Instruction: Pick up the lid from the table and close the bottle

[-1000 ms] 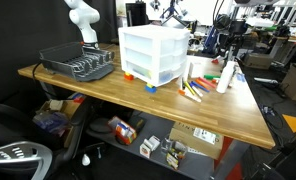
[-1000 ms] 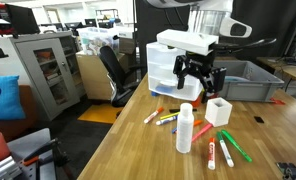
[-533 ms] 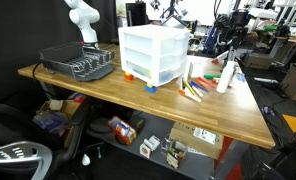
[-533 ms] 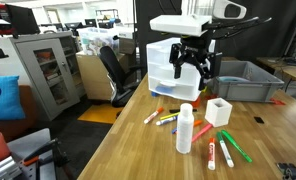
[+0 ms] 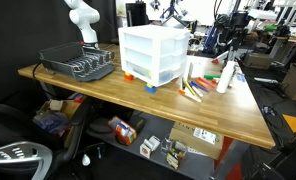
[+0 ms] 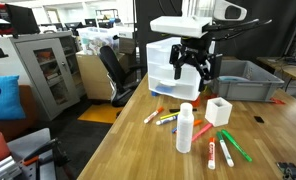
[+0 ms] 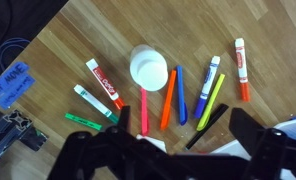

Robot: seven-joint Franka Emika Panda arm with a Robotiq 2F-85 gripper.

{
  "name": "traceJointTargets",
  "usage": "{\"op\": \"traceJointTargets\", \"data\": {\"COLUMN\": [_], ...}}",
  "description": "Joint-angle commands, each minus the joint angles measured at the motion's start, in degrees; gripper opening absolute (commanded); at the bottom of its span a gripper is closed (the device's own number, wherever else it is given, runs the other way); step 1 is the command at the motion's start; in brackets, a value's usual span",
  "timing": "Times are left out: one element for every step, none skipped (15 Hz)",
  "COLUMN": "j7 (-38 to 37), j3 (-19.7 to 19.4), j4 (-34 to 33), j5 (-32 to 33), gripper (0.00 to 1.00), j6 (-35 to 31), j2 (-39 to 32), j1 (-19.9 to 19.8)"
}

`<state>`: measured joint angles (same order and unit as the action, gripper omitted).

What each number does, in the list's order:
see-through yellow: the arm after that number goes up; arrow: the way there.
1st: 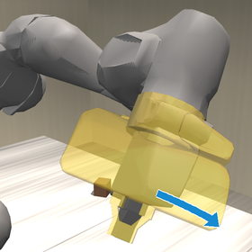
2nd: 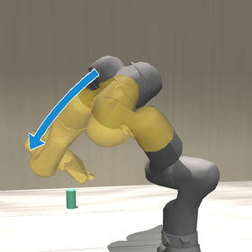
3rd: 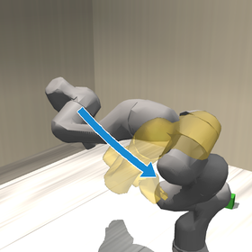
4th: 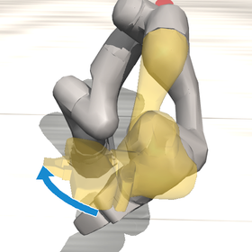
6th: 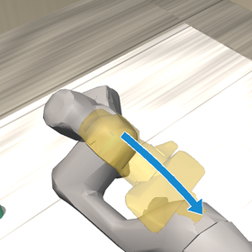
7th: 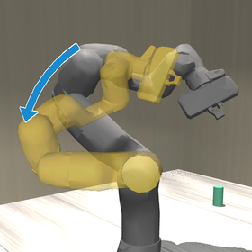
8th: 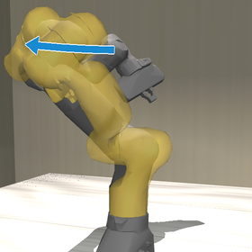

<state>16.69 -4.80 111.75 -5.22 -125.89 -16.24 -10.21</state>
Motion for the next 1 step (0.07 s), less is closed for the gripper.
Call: {"op": "traceJointTargets", "data": {"j7": [-0.04], "j3": [0.07], "j4": [-0.09], "j5": [0.04], "gripper": [1.00], "j6": [0.11], "j2": [-0.01], "j1": [-0.06]}}
